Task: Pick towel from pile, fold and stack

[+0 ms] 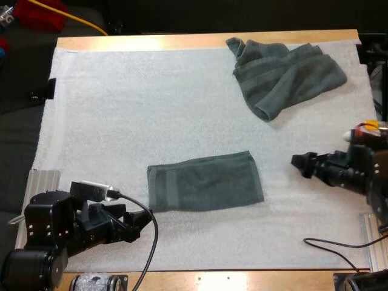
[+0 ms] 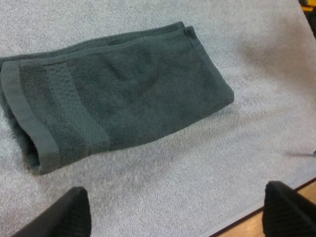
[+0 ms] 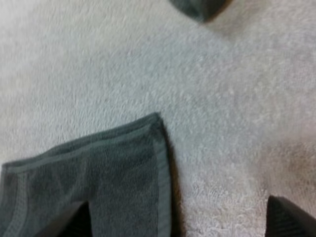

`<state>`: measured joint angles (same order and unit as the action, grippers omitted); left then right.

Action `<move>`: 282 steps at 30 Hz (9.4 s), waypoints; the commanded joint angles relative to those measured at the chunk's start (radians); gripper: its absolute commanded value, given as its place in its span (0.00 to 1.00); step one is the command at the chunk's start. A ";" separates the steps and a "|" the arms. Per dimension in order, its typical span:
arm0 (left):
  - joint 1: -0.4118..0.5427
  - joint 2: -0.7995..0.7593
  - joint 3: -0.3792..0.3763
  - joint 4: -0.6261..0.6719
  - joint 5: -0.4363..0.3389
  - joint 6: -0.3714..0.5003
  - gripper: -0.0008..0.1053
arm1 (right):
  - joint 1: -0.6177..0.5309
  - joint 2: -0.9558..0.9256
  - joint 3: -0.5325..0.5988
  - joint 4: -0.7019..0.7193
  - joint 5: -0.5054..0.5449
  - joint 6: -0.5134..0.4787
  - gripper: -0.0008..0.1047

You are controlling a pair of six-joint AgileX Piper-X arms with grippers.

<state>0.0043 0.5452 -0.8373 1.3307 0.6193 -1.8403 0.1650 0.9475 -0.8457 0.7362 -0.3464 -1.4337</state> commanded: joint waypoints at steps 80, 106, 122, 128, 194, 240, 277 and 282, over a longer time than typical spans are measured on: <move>-0.001 -0.004 -0.008 0.002 0.050 -0.003 0.66 | 0.247 0.689 -0.001 -0.285 -0.107 0.123 0.02; -0.001 -0.004 -0.008 0.002 0.112 -0.011 0.66 | 0.247 0.405 -0.061 0.157 0.583 -0.105 0.02; -0.001 -0.004 -0.008 0.002 0.149 -0.012 0.66 | 0.251 0.405 -0.205 0.271 0.255 -0.006 0.02; -0.001 -0.004 -0.008 0.002 0.149 -0.012 0.66 | 0.300 0.405 -0.205 0.215 0.169 0.060 0.02; -0.001 -0.004 -0.008 -0.011 0.149 -0.010 0.66 | 0.611 0.713 -0.212 -0.239 -0.038 0.290 0.54; -0.001 0.054 0.053 -0.150 0.149 -0.011 0.68 | 0.632 0.100 -0.259 0.165 0.283 0.068 0.78; -0.188 0.607 0.063 -0.600 0.156 -0.151 0.68 | 0.632 0.091 -0.259 0.165 0.305 0.069 0.78; -0.230 0.682 0.063 -0.655 0.133 -0.177 0.68 | 0.632 0.091 -0.259 0.165 0.305 0.069 0.78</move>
<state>-0.2215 1.2295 -0.7731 0.6921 0.7617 -2.0084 0.7948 1.0462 -1.0992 0.8928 -0.0479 -1.3643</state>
